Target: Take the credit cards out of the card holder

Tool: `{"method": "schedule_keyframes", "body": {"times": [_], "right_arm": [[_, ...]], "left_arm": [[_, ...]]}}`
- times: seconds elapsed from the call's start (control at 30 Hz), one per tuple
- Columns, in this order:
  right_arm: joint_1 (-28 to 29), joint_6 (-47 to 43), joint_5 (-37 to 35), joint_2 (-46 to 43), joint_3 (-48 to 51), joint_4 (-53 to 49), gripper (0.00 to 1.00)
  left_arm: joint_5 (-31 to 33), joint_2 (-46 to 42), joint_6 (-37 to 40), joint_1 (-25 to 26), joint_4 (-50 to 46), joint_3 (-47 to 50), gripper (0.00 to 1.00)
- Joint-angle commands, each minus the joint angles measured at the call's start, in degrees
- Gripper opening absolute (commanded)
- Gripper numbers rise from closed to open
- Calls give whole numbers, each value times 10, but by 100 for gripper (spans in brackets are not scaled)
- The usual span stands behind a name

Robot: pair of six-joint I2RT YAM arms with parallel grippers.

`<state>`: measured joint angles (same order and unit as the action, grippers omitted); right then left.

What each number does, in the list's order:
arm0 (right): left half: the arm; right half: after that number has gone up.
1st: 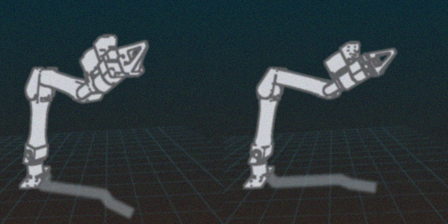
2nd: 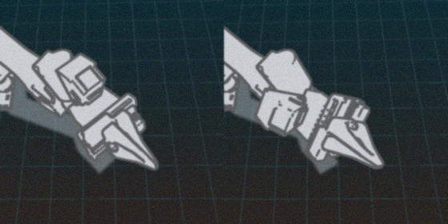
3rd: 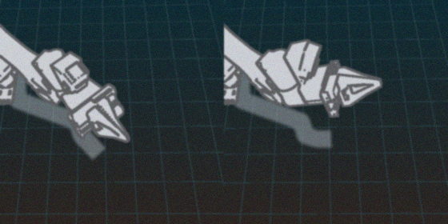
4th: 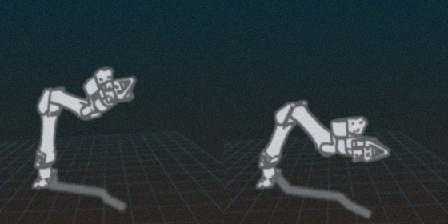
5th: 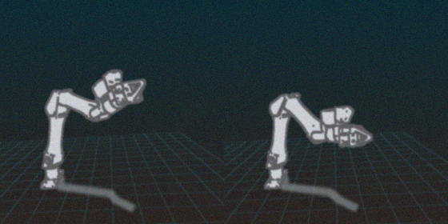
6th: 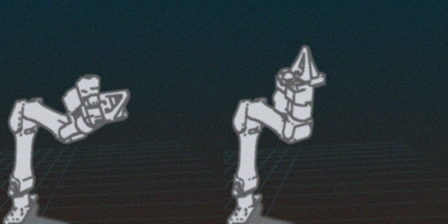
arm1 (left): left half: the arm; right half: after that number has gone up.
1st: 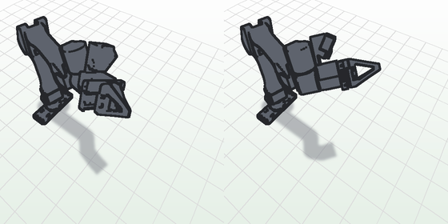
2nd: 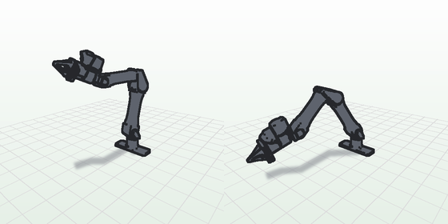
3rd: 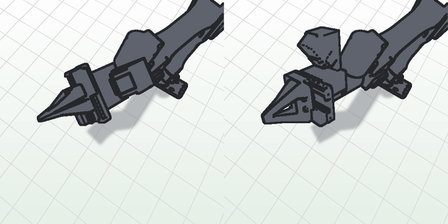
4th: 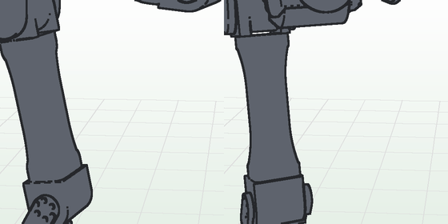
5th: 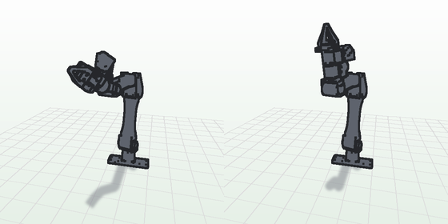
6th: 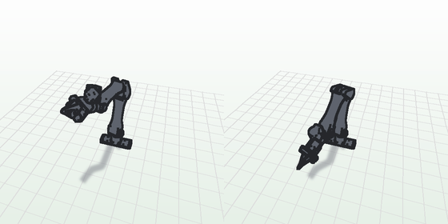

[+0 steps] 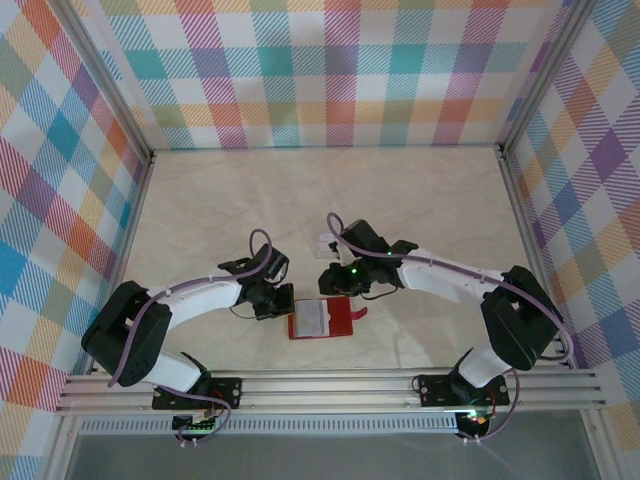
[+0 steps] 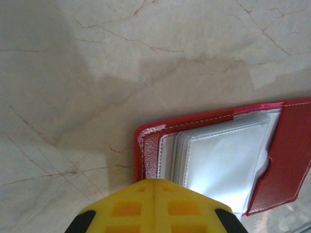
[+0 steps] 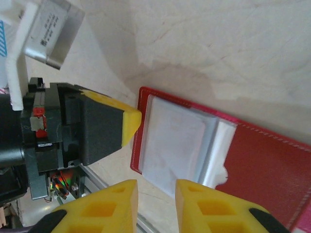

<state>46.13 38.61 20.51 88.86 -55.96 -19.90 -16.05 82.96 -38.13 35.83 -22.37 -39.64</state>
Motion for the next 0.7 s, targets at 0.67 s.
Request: {"method": "schedule_keyframes", "body": {"times": [0.67], "right_arm": [[91, 77, -7, 165, -89, -1, 12]], "left_arm": [[-15, 21, -3, -3, 12, 22, 4]]}}
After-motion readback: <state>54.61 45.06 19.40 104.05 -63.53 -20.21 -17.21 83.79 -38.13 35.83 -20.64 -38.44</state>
